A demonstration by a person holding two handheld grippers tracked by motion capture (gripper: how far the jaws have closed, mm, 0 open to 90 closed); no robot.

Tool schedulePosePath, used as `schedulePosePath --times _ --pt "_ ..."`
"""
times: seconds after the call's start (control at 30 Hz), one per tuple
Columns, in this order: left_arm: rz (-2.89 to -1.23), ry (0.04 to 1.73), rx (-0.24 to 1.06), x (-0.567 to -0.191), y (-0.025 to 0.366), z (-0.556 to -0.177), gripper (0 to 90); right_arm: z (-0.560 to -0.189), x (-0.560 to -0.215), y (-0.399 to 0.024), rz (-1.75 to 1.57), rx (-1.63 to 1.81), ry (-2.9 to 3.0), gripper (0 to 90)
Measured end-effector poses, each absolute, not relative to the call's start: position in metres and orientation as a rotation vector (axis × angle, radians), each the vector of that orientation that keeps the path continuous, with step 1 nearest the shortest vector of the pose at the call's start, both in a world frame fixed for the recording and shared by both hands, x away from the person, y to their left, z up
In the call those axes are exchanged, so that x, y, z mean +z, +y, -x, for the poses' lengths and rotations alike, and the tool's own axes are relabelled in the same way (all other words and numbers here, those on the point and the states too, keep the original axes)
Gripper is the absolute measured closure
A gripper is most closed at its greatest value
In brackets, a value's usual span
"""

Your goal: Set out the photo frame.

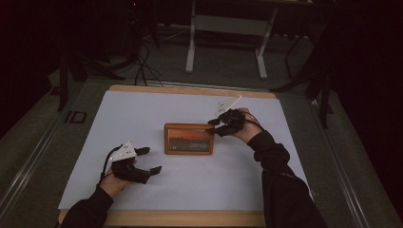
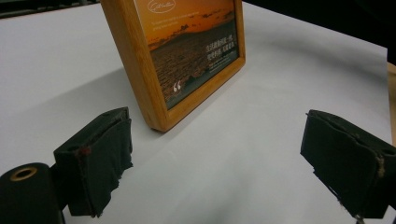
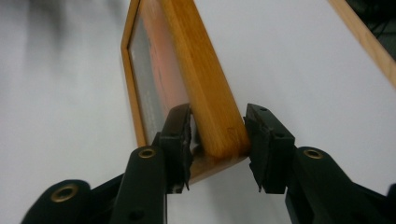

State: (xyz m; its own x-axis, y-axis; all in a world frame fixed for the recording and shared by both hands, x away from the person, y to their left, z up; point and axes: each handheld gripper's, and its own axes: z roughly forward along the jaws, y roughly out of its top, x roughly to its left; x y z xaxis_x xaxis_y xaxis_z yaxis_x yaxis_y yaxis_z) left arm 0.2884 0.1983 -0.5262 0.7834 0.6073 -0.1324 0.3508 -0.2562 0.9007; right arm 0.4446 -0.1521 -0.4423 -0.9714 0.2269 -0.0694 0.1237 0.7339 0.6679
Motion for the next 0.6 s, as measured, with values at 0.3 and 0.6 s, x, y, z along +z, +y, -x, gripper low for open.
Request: schedulePosePath --times 0.3,0.6 --pt "-1.870 0.724 0.293 -0.526 0.198 -0.288 9.3 -0.439 -0.437 -0.150 -0.322 1.140 2.732 42.1" --pt "-1.871 0.711 0.295 -0.526 0.197 -0.286 9.3 -0.426 -0.430 -0.150 -0.383 1.209 2.708 20.0"
